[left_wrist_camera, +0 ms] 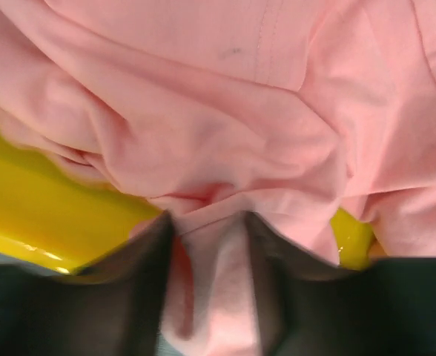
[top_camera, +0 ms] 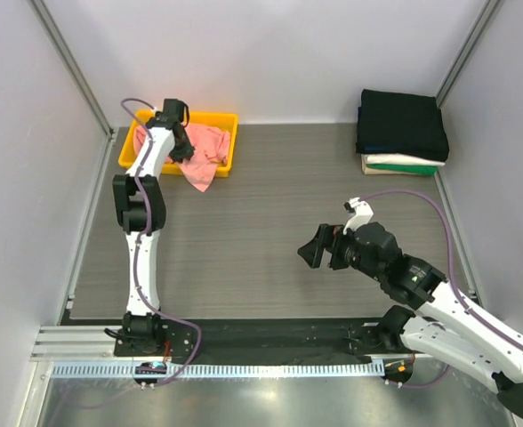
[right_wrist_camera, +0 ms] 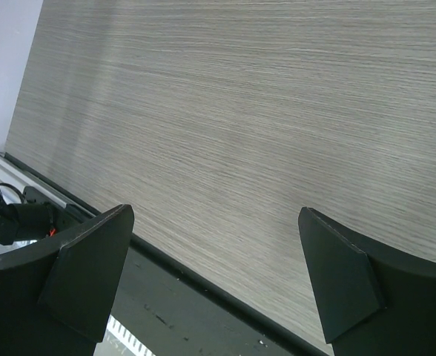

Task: Fold and stack the t-shirts

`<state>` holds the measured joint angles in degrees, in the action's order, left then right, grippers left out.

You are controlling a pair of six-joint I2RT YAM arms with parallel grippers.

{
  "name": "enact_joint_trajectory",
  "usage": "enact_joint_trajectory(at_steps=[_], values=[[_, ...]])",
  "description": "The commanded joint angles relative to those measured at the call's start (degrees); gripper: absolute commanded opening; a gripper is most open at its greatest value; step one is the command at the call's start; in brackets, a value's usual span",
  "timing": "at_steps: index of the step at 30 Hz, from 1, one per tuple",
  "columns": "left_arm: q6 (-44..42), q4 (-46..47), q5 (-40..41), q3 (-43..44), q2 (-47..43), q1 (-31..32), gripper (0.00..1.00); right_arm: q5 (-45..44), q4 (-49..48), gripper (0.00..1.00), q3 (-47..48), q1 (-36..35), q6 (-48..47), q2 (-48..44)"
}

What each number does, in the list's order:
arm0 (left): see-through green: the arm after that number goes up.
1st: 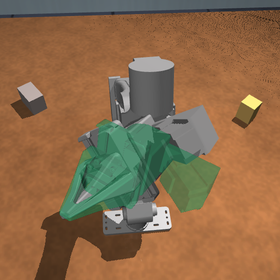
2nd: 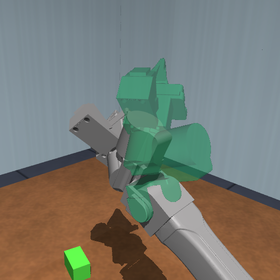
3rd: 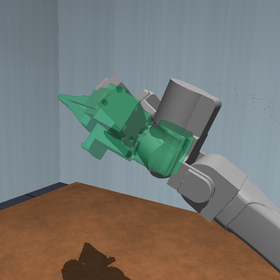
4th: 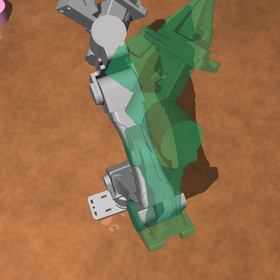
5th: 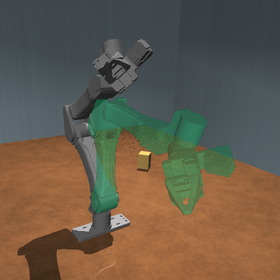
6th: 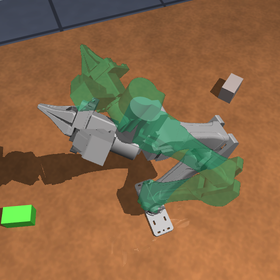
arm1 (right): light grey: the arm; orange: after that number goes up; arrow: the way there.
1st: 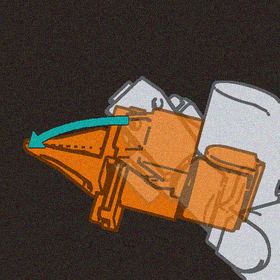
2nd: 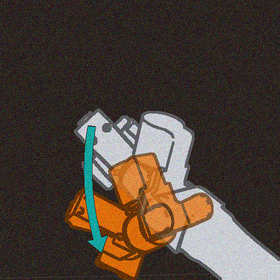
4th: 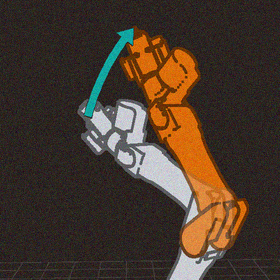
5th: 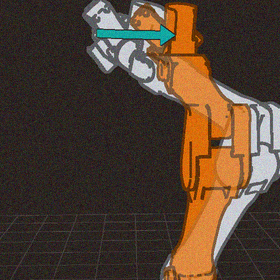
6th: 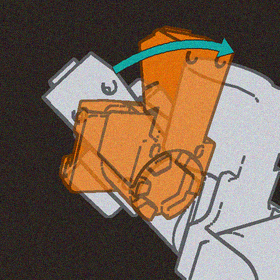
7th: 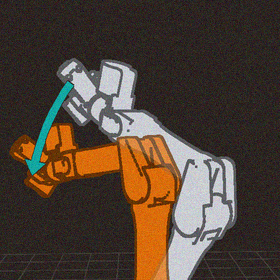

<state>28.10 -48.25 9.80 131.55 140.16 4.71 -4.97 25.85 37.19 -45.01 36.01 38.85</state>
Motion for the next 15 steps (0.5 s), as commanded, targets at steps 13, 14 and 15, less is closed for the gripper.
enact_joint_trajectory(at_steps=[13, 14, 15], values=[[3.2, 4.7, -9.5, 11.4, -29.8, 4.4, 0.0, -6.6, 1.0, 1.0, 6.0, -0.3, -1.5, 1.1], [2.8, 4.6, -11.2, 10.8, -32.4, 5.3, 0.0, -7.8, 2.5, 1.0, 6.9, -0.4, -1.6, 0.6], [2.2, 4.4, -11.4, 10.0, -37.7, 6.4, 0.01, -9.3, 3.3, 1.0, 8.1, -0.3, -1.6, 0.2]])
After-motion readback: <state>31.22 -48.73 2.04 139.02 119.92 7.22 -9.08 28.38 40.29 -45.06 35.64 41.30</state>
